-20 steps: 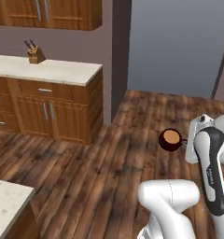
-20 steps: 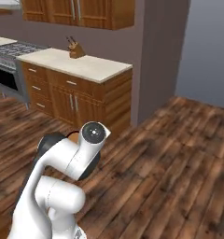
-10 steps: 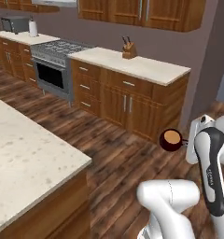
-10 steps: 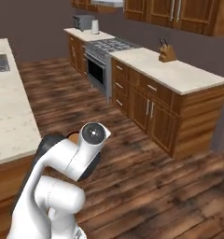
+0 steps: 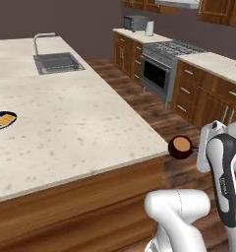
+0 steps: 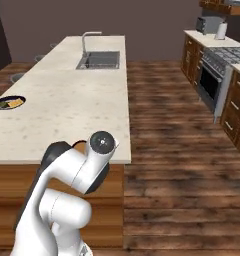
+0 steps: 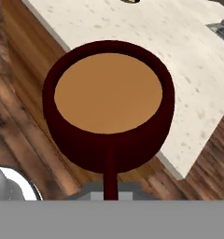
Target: Pick up the brewed coffee from the coffee machine and place it next to the breakfast plate on the dining counter.
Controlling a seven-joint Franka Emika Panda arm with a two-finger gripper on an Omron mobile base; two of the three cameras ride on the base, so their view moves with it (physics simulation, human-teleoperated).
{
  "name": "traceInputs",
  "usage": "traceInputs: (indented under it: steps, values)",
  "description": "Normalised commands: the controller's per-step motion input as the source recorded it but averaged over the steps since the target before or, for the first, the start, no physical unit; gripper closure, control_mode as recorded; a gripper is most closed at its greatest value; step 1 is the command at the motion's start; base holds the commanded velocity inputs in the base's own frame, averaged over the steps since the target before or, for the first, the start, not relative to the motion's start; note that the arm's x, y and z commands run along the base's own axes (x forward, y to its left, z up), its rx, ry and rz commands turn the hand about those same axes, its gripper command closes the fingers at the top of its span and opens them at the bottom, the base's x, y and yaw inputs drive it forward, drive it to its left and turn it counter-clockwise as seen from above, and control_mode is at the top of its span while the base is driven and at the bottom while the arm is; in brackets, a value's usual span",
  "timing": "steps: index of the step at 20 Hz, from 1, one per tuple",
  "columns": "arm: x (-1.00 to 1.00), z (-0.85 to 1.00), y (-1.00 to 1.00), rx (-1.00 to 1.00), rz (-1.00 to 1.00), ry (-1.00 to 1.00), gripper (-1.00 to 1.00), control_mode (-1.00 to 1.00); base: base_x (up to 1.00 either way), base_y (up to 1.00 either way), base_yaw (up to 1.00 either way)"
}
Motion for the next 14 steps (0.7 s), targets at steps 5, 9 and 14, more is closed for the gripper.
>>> traceInputs:
  steps: [5, 9, 14]
  values:
    - [0.0, 0.0, 0.0, 0.0, 0.0, 0.0, 1.0, 1.0, 0.0, 1.0, 0.49]
    - [0.0, 0.0, 0.0, 0.0, 0.0, 0.0, 1.0, 1.0, 0.0, 1.0, 0.4]
    - [0.0, 0.0, 0.0, 0.0, 0.0, 0.0, 1.0, 1.0, 0.18, 1.0, 0.25]
